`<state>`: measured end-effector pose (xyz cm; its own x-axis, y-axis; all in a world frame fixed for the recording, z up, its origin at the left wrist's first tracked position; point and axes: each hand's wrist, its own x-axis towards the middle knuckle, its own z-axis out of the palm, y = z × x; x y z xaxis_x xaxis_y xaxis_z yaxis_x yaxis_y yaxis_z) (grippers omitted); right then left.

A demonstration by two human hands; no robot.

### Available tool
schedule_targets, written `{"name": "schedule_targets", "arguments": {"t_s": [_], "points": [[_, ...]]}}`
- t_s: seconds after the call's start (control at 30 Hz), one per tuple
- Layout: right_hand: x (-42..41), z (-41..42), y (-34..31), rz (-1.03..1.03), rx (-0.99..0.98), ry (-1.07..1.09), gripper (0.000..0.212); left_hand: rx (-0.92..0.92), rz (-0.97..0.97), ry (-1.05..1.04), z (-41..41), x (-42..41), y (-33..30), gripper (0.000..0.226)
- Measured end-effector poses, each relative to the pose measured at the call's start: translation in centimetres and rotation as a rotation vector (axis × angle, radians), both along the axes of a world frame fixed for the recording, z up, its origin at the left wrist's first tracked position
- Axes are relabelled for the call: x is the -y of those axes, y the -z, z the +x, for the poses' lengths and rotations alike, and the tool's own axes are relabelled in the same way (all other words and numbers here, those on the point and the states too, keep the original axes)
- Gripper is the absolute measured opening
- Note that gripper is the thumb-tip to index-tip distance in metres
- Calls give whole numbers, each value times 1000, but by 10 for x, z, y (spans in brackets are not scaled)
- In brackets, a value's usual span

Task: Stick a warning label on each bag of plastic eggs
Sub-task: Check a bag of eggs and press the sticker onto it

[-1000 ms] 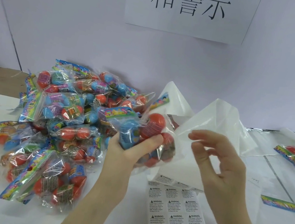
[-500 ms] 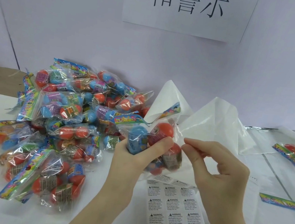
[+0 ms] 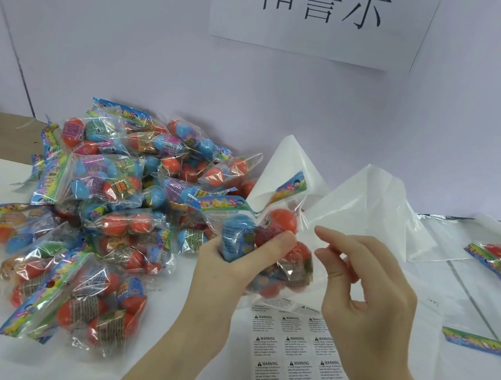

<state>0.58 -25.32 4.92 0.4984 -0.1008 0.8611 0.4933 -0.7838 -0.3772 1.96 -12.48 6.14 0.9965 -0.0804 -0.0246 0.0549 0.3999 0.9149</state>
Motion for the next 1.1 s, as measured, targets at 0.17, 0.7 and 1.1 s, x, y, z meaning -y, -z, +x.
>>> {"name": "schedule_targets", "arguments": {"t_s": [0.17,0.7,1.1], "points": [[-1,0,-2,-7,14,33,19,50,2,-69,0,4,4,28],[-4,-3,-1,74,-174,4,11,-5,-27,-63,-3,6,2,31],[1,-8,-23,781,-678,-605,34,60,28,21,-3,3,0,24]]}}
